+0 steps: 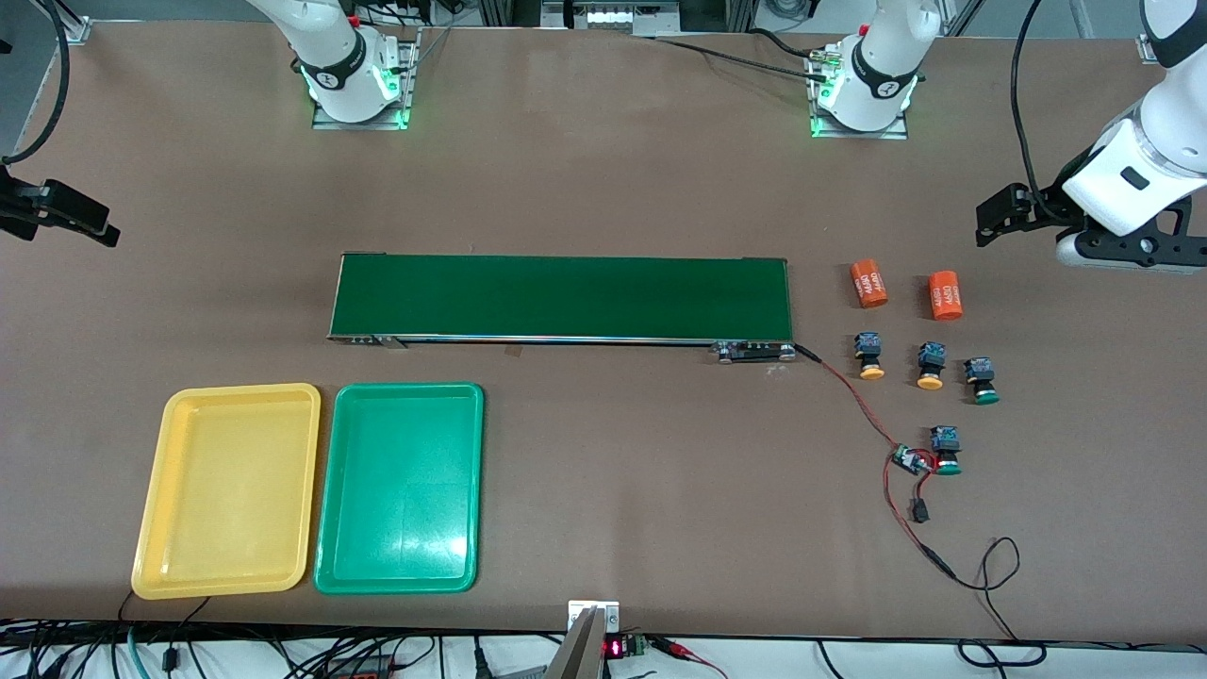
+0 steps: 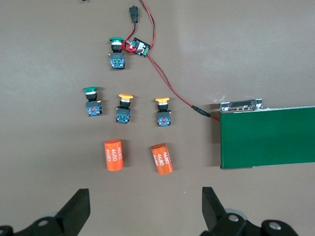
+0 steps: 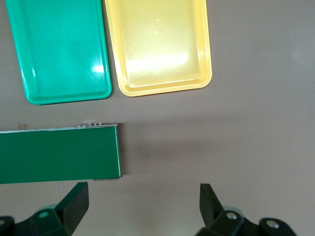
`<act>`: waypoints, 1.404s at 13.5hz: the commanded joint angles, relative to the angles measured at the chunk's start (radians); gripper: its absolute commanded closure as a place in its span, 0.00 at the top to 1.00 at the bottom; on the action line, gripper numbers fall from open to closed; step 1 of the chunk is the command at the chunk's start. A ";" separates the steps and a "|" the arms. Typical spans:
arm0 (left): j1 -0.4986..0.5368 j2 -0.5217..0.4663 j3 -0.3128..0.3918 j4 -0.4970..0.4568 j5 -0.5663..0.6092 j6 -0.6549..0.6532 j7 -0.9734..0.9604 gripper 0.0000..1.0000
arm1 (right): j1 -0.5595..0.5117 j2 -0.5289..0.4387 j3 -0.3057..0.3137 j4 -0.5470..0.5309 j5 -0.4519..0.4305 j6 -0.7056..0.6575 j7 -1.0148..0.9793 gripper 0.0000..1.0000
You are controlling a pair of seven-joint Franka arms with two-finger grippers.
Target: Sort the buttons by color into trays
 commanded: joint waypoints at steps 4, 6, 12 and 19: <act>0.001 0.004 -0.004 0.024 0.006 -0.024 0.001 1.00 | -0.007 -0.015 0.001 -0.016 0.000 0.008 -0.007 1.00; 0.001 0.004 -0.004 0.022 0.006 -0.024 0.001 1.00 | -0.007 -0.015 0.001 -0.016 0.000 0.008 -0.007 1.00; -0.001 0.013 -0.004 0.024 0.006 -0.044 -0.011 1.00 | -0.008 -0.015 0.001 -0.016 0.000 0.005 -0.007 1.00; 0.011 0.102 0.003 0.073 0.008 -0.058 0.000 1.00 | -0.011 -0.017 0.000 -0.025 0.001 0.009 -0.007 1.00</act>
